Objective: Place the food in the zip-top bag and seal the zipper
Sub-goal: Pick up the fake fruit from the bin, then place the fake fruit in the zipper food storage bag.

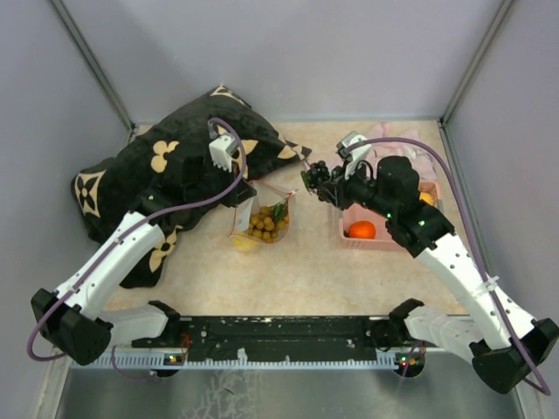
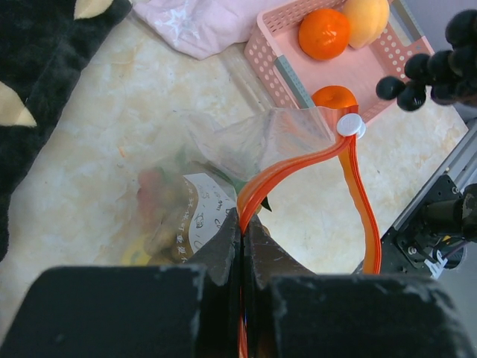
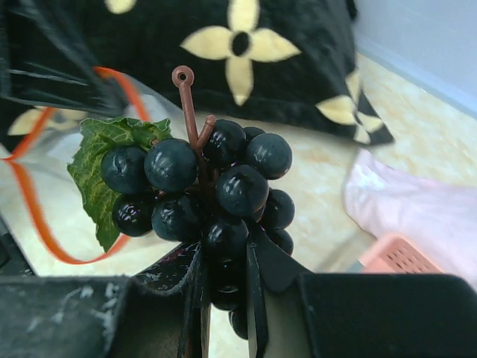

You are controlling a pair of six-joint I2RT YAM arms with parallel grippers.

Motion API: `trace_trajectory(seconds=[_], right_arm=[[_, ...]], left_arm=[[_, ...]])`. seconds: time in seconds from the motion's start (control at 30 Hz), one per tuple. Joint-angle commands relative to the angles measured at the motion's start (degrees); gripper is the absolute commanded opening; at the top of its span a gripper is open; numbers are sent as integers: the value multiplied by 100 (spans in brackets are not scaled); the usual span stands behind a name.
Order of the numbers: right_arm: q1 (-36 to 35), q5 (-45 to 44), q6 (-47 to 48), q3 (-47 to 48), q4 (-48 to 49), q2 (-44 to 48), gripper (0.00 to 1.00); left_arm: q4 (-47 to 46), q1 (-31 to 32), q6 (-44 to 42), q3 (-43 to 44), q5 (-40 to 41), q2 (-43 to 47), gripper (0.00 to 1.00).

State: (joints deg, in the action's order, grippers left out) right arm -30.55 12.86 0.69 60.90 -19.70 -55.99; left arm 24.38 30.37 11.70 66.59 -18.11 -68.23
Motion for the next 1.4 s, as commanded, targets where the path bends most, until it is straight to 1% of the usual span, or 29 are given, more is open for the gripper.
trace_trajectory(seconds=[0.0,0.07,0.23,0.47,0.6,0.7,0.8,0.97,1.17,1.37], right_arm=[[-302,878,114,349,1053,82,0],[-457,1364,193,324,1370,43,0],[-889,2054,578,299,1933,-130,0],[-1432,2877,1191,581,2171,-802,0],[-1463,3257,1559,577,2385,-1262,0],[-1464,3432,1955,657,2210,-1586,0],[-1463,3374,2453,676,1977,-1840,0],[-1427,2993,3345,455,1874,-2054,0],[-1228,2732,4002,253,1912,-2284,0],[-1132,2038,4479,257,1573,-2586,0]], left_arm=[[-289,-22,-44,3,-177,33,0],[-294,-16,-58,-5,-186,21,0],[-294,-6,-45,-8,-248,2,0],[-295,-5,-46,-6,-326,2,0],[-296,9,-63,-21,-371,11,0],[-294,16,-78,-16,-371,11,0],[-294,17,-94,-25,-386,41,0],[-294,24,-115,-38,-446,77,0],[-294,31,-141,-51,-563,90,0],[-298,53,-168,-65,-623,91,0]])
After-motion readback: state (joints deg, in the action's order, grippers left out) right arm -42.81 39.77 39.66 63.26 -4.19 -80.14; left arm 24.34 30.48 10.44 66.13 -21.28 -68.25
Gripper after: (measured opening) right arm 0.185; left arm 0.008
